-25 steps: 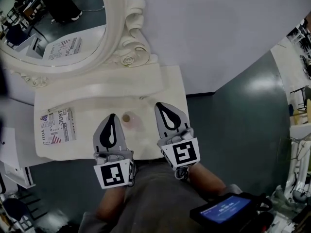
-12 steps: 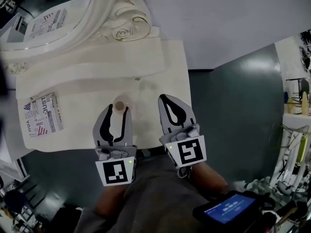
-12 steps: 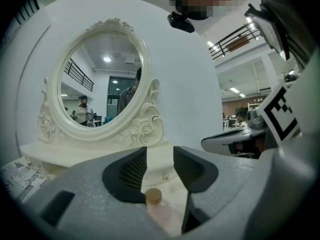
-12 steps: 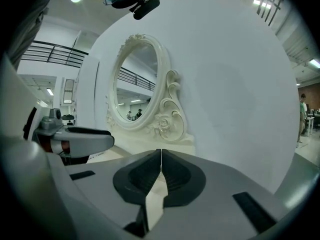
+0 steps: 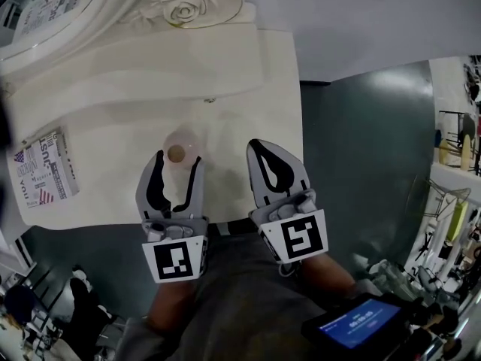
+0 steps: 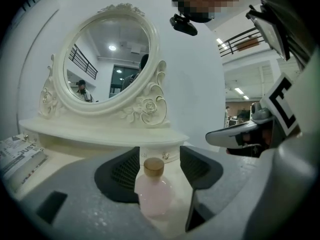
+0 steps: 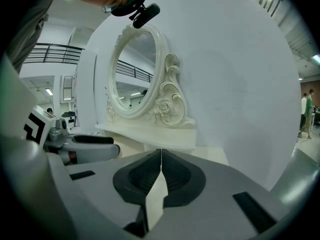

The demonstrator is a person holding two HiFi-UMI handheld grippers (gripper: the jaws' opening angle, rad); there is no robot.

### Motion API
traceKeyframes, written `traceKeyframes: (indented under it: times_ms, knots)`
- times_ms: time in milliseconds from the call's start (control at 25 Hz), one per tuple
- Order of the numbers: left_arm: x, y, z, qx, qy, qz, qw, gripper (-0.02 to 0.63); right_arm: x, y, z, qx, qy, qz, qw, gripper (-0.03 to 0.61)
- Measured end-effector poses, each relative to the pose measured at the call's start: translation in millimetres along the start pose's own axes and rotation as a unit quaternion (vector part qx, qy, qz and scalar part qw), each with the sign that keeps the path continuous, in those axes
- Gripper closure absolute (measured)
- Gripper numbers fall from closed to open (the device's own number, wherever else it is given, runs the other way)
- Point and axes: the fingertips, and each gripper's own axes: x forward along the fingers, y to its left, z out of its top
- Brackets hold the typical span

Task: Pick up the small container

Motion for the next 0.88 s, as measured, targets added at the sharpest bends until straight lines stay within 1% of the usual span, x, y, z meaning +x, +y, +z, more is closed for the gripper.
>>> traceKeyframes:
  times_ms: [160, 320, 400, 560, 760, 880]
  knots:
    - [9.6, 5.8, -25.2, -0.006, 0.016, 0.003, 0.9999, 0.353, 10.8, -1.8, -22.6, 0.003, 0.019, 0.001, 1.0, 0.564]
    - [13.1, 6.0, -32.4, -0.021, 0.017, 0.01, 0.9996, 0.354, 11.5, -5.1, -33.1, 0.008, 0.034, 0.005, 0.999, 0.565]
    - [14.8, 10.8, -36.4, -0.02, 0.021, 0.016, 0.9994, 0.356, 13.1, -5.8, -38.0, 0.009, 0.038, 0.005, 0.999, 0.564]
    - [14.9, 12.4, -41.2, -0.021, 0.024, 0.012, 0.9994, 0.368, 13.5, -7.3, -39.8, 0.009, 0.041, 0.003, 0.999, 0.565]
    - [16.7, 16.1, -41.1, -0.024, 0.013, 0.015, 0.9995, 0.371, 11.9, -7.8, -40.5, 0.008, 0.044, 0.002, 0.999, 0.565]
    - [18.9, 16.0, -42.4, -0.032, 0.016, 0.01, 0.9993, 0.373, 10.9, -9.2, -40.1, 0.008, 0.044, 0.0, 0.999, 0.565]
